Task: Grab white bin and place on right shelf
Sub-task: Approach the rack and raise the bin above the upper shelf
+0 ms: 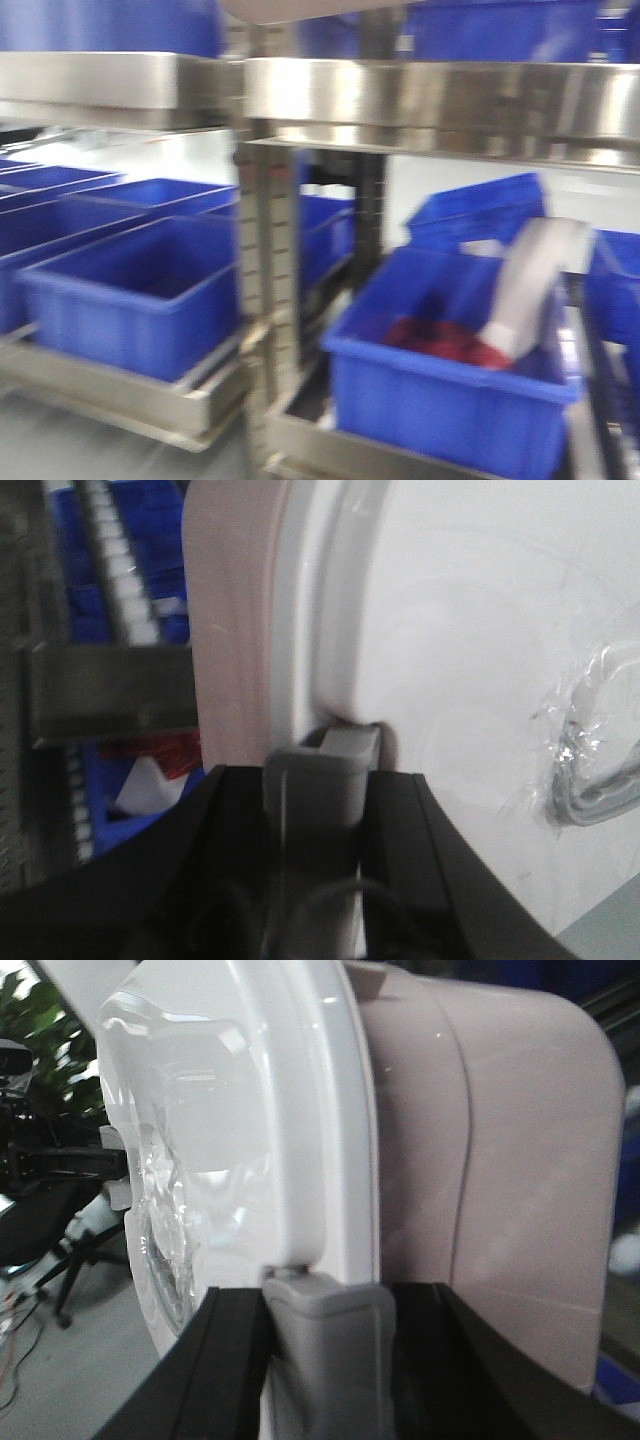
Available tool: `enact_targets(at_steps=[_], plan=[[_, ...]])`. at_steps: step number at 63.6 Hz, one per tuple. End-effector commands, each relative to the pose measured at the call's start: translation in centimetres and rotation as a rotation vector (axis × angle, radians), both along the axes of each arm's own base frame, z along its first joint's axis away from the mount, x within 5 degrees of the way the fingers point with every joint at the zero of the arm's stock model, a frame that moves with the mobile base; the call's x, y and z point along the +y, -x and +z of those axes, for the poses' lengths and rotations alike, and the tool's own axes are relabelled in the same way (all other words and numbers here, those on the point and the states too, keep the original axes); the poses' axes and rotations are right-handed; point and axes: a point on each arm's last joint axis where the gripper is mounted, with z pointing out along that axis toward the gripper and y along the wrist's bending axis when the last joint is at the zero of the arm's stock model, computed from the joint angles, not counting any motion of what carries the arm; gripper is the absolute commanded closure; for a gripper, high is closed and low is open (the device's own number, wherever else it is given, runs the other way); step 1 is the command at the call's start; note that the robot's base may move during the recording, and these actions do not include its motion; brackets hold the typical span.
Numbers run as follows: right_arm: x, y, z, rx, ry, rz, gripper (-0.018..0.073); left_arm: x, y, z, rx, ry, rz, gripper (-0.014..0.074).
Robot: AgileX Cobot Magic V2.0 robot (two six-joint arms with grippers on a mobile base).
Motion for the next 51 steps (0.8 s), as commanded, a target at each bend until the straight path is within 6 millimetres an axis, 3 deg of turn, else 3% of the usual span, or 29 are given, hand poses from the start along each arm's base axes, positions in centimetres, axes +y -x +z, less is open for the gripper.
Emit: enact_targets(at_steps=[1, 51], plan=[[2.72, 3.47, 2.86, -0.054, -0.171, 0.297, 0.0487, -2.91, 4.77, 3.19, -0.025, 0.118, -0.295, 0.0722], [2.72, 3.48, 2.86, -0.055, -0.171, 0.297, 0.0487, -2.91, 4.77, 3.19, -0.025, 0.118, -0.295, 0.0722]])
